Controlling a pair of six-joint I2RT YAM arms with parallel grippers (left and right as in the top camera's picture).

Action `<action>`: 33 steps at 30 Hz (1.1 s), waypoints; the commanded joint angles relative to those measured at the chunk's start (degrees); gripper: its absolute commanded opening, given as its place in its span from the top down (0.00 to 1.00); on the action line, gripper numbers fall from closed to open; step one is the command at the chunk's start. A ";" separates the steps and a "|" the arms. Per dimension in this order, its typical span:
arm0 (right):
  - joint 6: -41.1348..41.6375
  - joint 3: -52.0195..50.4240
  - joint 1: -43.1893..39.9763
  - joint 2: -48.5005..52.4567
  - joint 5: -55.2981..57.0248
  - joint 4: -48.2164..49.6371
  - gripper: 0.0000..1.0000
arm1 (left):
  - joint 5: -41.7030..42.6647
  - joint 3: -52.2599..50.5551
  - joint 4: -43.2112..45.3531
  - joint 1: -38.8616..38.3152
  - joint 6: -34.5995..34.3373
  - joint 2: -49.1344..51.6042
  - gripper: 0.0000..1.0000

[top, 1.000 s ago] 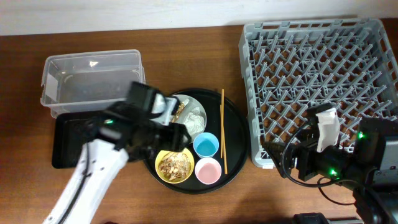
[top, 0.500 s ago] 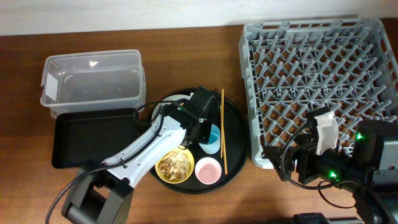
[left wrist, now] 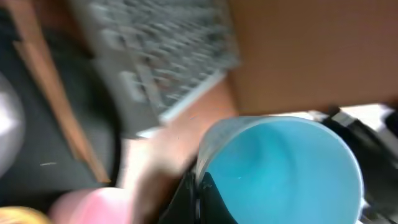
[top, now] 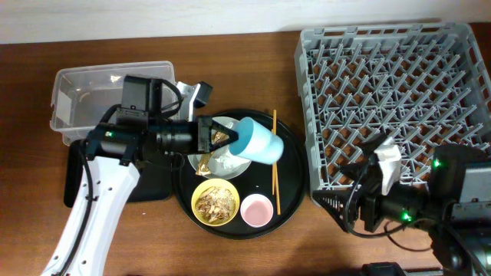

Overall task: Sort waste into correct bins and load items into the dishwasher rack
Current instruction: 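Grasp the blue cup with the right gripper and place it in the rack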

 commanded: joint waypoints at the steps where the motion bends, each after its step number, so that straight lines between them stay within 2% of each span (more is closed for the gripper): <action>1: -2.60 -0.85 0.85 2.27 -13.09 4.61 0.03 | 20.00 0.66 0.20 0.11 2.56 -0.55 0.99; 5: -2.45 -0.85 8.81 8.02 -15.30 12.85 0.03 | 21.59 0.66 0.15 -1.46 2.54 -0.55 0.99; 8: 1.68 -0.85 12.83 13.64 -14.71 21.09 0.07 | 21.51 0.66 0.15 -3.02 2.56 -0.55 0.99; 10: 1.66 -0.83 14.56 14.97 -16.50 23.43 0.18 | 21.31 0.66 0.17 -3.02 2.56 -0.55 0.99; 11: 1.62 -0.83 15.76 15.02 -16.37 23.41 0.37 | 20.85 0.66 0.20 -3.02 2.56 -0.55 0.99; 12: 1.64 -0.83 16.06 14.99 -16.33 23.39 0.48 | 20.65 0.66 0.31 -3.02 2.54 -0.55 0.99; 14: 1.64 -0.83 15.93 14.62 -15.10 22.91 0.48 | 20.06 0.66 0.83 -3.02 2.54 -0.55 0.99; 15: 1.95 -0.76 15.87 13.79 -11.06 22.03 0.48 | 17.77 0.66 0.76 -3.02 2.51 -0.55 0.94; 16: 3.54 -0.70 15.13 12.50 -6.27 20.98 0.48 | 15.54 0.66 0.74 -3.02 2.51 -0.55 0.76; 17: 7.28 -0.68 12.87 10.49 0.00 19.28 0.48 | 9.55 0.66 0.17 -3.02 2.51 -0.55 0.41; 18: 10.32 -0.68 10.19 8.76 5.57 16.85 0.48 | 2.75 0.66 -1.49 -3.02 2.49 -0.55 0.22; 19: 12.24 -0.68 6.73 7.30 12.66 13.16 0.48 | -5.84 0.66 -4.28 -3.02 2.47 -0.55 0.14; 21: 14.84 -0.68 0.55 7.13 26.84 4.48 0.48 | -17.53 0.66 -9.99 -3.02 2.47 -0.55 0.13; 23: 17.79 -0.68 -2.49 11.54 37.22 -3.58 0.50 | -21.27 0.66 -13.00 -3.02 2.56 -0.55 0.13; 26: 17.59 -0.68 -2.36 25.83 39.82 -10.38 0.49 | -22.36 0.66 -13.79 -3.02 2.58 -0.55 0.13; 29: 15.54 -0.68 -2.36 37.38 39.78 -10.32 0.48 | -23.58 0.61 -14.80 -3.02 3.82 -0.55 0.13; 30: 15.56 -0.68 -2.36 39.04 39.78 -8.98 0.48 | -24.61 0.61 -15.08 -3.04 3.80 -0.55 0.08; 32: 15.56 -0.68 -2.36 40.35 39.54 -7.63 0.28 | -24.59 0.61 -15.26 -3.04 3.80 -0.55 0.09; 33: 15.54 0.74 -2.38 40.30 39.43 -8.59 0.16 | -24.59 0.61 -15.80 -3.04 3.82 -0.55 0.08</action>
